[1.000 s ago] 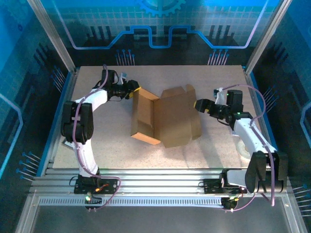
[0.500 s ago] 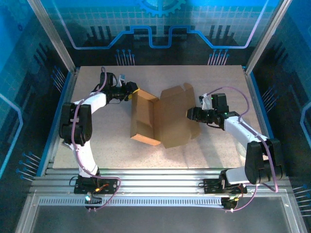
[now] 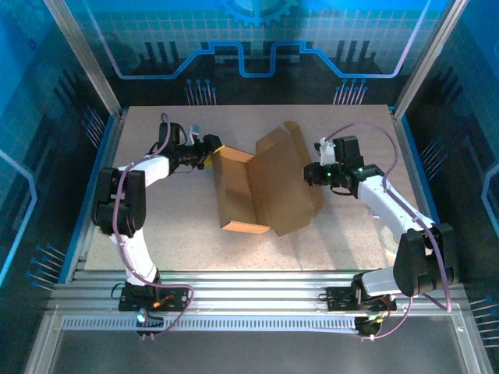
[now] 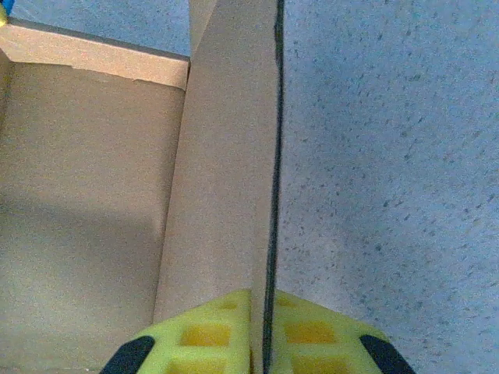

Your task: Fold the paper box

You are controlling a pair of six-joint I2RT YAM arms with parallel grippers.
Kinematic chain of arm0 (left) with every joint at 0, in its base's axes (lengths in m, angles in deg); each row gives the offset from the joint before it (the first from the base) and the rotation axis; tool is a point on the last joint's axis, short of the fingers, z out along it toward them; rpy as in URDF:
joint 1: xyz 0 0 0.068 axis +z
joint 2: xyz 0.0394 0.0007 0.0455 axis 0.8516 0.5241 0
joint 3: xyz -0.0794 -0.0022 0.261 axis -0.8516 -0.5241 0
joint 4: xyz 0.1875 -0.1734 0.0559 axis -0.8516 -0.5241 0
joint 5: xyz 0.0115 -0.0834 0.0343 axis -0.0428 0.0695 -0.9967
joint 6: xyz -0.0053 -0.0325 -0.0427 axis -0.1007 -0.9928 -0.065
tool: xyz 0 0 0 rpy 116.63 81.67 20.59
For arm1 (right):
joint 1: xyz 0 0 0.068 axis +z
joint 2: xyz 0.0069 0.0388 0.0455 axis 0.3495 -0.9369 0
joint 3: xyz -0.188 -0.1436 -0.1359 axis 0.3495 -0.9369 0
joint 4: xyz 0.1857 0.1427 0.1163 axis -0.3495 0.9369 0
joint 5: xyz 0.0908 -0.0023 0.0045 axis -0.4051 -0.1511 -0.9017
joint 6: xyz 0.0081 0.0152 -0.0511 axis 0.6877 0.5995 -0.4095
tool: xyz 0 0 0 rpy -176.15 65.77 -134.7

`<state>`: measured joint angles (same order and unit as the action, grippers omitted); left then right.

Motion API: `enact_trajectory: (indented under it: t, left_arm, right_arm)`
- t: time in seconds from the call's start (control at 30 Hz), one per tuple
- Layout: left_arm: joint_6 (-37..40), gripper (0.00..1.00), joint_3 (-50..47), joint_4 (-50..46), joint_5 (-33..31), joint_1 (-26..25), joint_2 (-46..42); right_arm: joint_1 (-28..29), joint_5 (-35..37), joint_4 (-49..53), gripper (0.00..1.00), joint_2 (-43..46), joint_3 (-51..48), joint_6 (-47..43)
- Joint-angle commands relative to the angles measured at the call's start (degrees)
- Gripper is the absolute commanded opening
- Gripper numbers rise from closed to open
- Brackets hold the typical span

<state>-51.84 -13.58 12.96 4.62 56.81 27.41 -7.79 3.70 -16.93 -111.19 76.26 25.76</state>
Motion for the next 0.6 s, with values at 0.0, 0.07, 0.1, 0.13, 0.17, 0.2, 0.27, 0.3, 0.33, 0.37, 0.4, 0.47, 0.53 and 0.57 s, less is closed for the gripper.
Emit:
enact_trajectory:
  t: [0.0,0.07,0.1,0.13,0.17,0.2,0.27,0.3,0.33,0.37,0.4,0.47,0.53,0.57]
  left_arm:
    - [4.9,0.84,3.4,-1.2,3.5,2.6,-3.7]
    - [9.6,0.85,7.0,-4.1,5.2,3.2,-4.6]
    - [14.2,0.86,9.7,-8.6,5.2,3.1,-4.5]
    - [18.7,0.86,12.9,-13.4,4.8,2.9,-4.0]
    - [21.5,0.86,15.1,-16.5,5.4,2.8,-3.4]
    - [23.4,0.86,17.3,-19.0,6.1,2.8,-2.9]
    - [26.6,0.88,19.4,-20.8,7.5,2.6,-2.2]
    - [29.3,0.89,19.9,-21.7,7.2,2.1,-2.2]
    - [32.2,0.89,20.7,-23.8,5.9,1.6,-2.4]
    - [35.2,0.9,21.5,-25.6,5.2,1.1,-2.4]
    - [38.3,0.9,22.4,-27.8,4.4,0.5,-2.5]
    - [43.2,0.9,24.6,-32.2,2.3,-0.9,-1.8]
    - [48.9,0.89,28.0,-37.9,-0.7,-2.8,-0.4]
    - [51.1,0.88,29.5,-40.3,-1.9,-3.6,0.4]
  right_arm:
    - [1.8,3.2,7.4,0.09,-2.1,6.6,-9.3]
    - [3.3,4.6,10.4,0.09,-3.4,10.0,-12.5]
    - [4.0,5.2,11.9,0.09,-4.2,11.7,-14.3]
    - [4.8,5.6,13.1,0.09,-5.0,13.4,-15.6]
    - [5.2,5.7,14.0,0.09,-5.7,14.6,-16.8]
    - [5.7,5.7,15.0,0.08,-6.6,16.0,-18.0]
    - [6.3,6.1,16.8,0.08,-8.4,18.6,-20.0]
    - [6.7,6.4,18.1,0.08,-9.3,20.2,-20.9]
    - [7.1,7.1,19.2,0.08,-10.0,21.8,-21.7]
    - [7.4,7.8,20.1,0.08,-10.7,23.0,-22.6]
    - [7.8,8.4,21.0,0.08,-11.2,24.3,-23.6]
    - [8.5,9.1,22.9,0.08,-12.2,27.0,-25.2]
    - [9.6,9.9,25.0,0.08,-13.2,29.6,-27.1]
    - [10.1,10.3,25.7,0.08,-13.7,30.8,-27.9]
